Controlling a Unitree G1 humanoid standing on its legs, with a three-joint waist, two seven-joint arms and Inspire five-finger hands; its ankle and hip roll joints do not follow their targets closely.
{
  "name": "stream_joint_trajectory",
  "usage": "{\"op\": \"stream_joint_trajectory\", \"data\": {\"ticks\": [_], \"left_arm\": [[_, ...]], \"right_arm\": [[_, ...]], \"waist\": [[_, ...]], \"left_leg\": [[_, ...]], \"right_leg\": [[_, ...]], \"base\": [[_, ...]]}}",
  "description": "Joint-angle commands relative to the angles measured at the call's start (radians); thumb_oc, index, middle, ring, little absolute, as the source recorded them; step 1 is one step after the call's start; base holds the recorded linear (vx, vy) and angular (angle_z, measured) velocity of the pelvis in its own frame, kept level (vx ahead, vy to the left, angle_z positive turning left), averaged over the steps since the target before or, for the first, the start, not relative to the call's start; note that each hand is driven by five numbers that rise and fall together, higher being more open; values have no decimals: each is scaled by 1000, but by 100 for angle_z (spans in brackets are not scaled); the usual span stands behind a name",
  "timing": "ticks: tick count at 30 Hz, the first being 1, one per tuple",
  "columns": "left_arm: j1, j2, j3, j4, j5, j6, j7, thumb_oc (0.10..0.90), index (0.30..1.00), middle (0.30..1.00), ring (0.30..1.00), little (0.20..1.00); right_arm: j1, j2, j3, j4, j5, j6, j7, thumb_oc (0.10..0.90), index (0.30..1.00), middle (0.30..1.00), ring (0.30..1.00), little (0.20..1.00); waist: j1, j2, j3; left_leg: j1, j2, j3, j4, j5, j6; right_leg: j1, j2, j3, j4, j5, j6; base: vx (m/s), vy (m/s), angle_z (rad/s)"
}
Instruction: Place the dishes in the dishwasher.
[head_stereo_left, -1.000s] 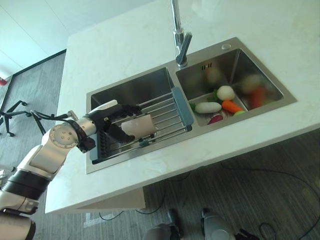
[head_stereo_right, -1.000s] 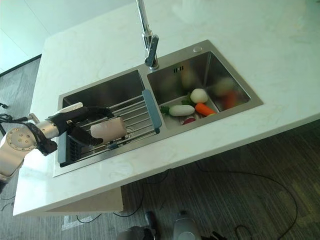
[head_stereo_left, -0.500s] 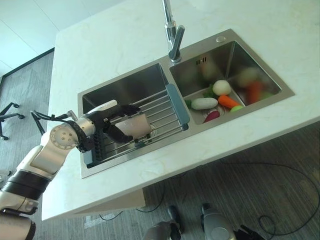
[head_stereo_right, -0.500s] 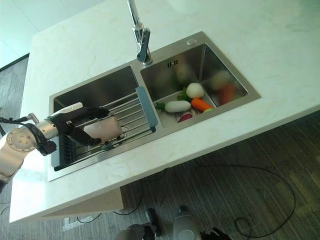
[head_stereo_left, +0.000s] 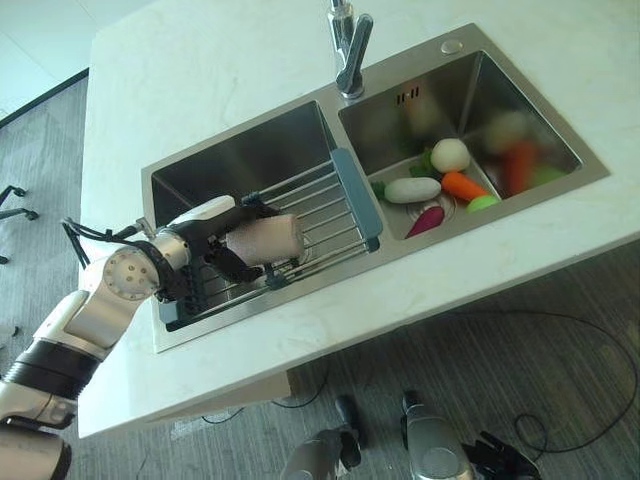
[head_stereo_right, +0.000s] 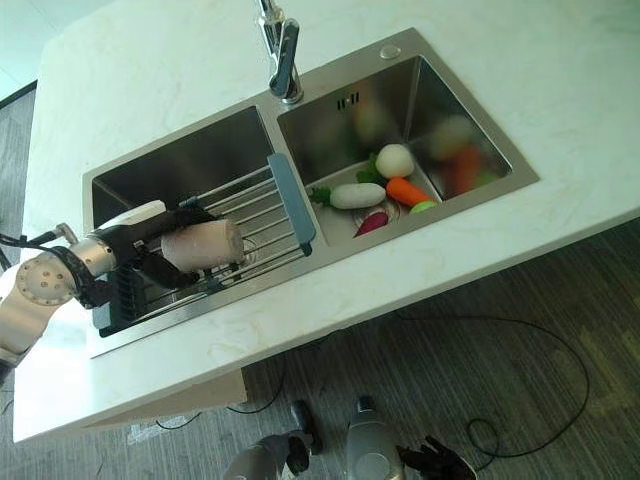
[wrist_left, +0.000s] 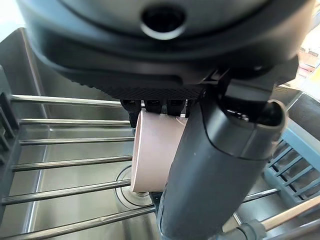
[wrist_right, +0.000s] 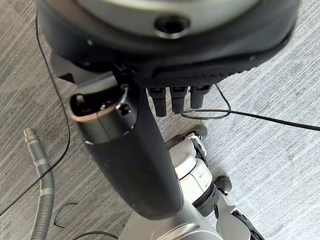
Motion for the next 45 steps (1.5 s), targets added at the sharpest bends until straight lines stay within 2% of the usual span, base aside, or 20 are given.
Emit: {"op": "stream_joint_trajectory", "data": {"ticks": [1, 10, 19, 20, 21, 32, 33, 34, 35, 38, 44, 45], "left_arm": [[-51, 37, 80, 10, 19, -12, 40, 800, 900, 900, 900, 900], [-64, 25, 68, -2, 18, 4, 29, 800, 900, 900, 900, 900], [-58, 12, 69, -11, 17, 8, 29, 800, 900, 900, 900, 900], [-57, 10, 70, -10, 18, 7, 27, 585, 578, 578, 578, 578], [-56, 5, 69, -8, 21, 6, 19, 400, 300, 300, 300, 300], [-47, 4, 67, -21, 56, -4, -3, 400, 300, 300, 300, 300], [-44, 7, 68, -24, 63, -40, 18, 400, 300, 300, 300, 300], [-52, 13, 65, -32, 58, -120, 56, 400, 300, 300, 300, 300], [-55, 17, 68, -43, 59, -135, 70, 400, 300, 300, 300, 300], [-56, 31, 85, -85, 31, -148, 134, 400, 300, 300, 300, 300], [-14, 26, 168, -140, -6, -180, 296, 400, 300, 300, 300, 300], [-14, 26, 168, -140, -6, -180, 296, 400, 300, 300, 300, 300]], "right_arm": [[50, -25, 6, -29, 28, 3, -4, 800, 900, 900, 900, 900], [34, -31, 19, -59, 35, 18, 0, 800, 900, 900, 900, 900], [18, -32, 29, -67, 39, 22, -7, 800, 900, 900, 900, 900], [17, -33, 30, -70, 39, 23, -8, 800, 900, 900, 900, 900], [17, -31, 31, -68, 39, 22, -10, 800, 900, 900, 900, 900], [23, -19, 26, -56, 32, 10, -12, 800, 900, 900, 900, 900], [22, -18, 26, -51, 31, 6, -9, 800, 900, 900, 900, 900], [18, -15, 28, -42, 32, 2, -9, 800, 900, 900, 900, 900], [17, -14, 28, -40, 32, 3, -8, 800, 900, 900, 900, 900], [20, -7, 28, -24, 20, 2, -10, 800, 900, 900, 900, 900], [35, 28, 32, 28, -18, 1, -28, 800, 900, 900, 900, 900], [35, 28, 32, 28, -18, 1, -28, 800, 900, 900, 900, 900]], "waist": [[-21, 1, -52], [-15, -6, -20], [-6, 0, -2], [-6, 0, 0], [-5, 0, 2], [0, -8, -13], [2, -10, -17], [4, -12, -22], [5, -13, -24], [9, -20, -36], [29, -53, -94], [29, -53, -94]], "left_leg": [[-50, -33, -65, 166, -208, 11], [-69, -30, -63, 166, -200, 11], [-84, -30, -59, 166, -194, 8], [-84, -30, -58, 166, -194, 8], [-84, -30, -56, 166, -193, 8], [-67, -24, -49, 166, -195, 8], [-65, -23, -49, 166, -196, 8], [-61, -21, -47, 166, -196, 7], [-58, -20, -47, 166, -197, 7], [-41, -17, -44, 166, -205, 4], [-4, -6, -55, 166, -210, 4], [-4, -6, -55, 166, -210, 4]], "right_leg": [[17, -74, -98, -89, 12, 89], [0, -86, -111, -89, 22, 93], [-10, -97, -125, -89, 27, 95], [-10, -98, -126, -89, 27, 95], [-10, -100, -129, -89, 29, 96], [9, -105, -143, -89, 25, 97], [11, -104, -144, -89, 24, 96], [15, -105, -147, -89, 22, 94], [18, -105, -148, -89, 21, 94], [36, -105, -157, -89, 10, 94], [81, -91, -176, -89, -14, 79], [81, -91, -176, -89, -14, 79]], "base": [[-20, 11, -4], [0, 0, 0], [-3, 2, -1], [0, 0, 0], [0, 0, 0], [0, 0, 0], [0, 0, 0], [0, 0, 0], [0, 0, 0], [0, 0, 0], [10, -34, 2], [-10, -60, 8]]}}
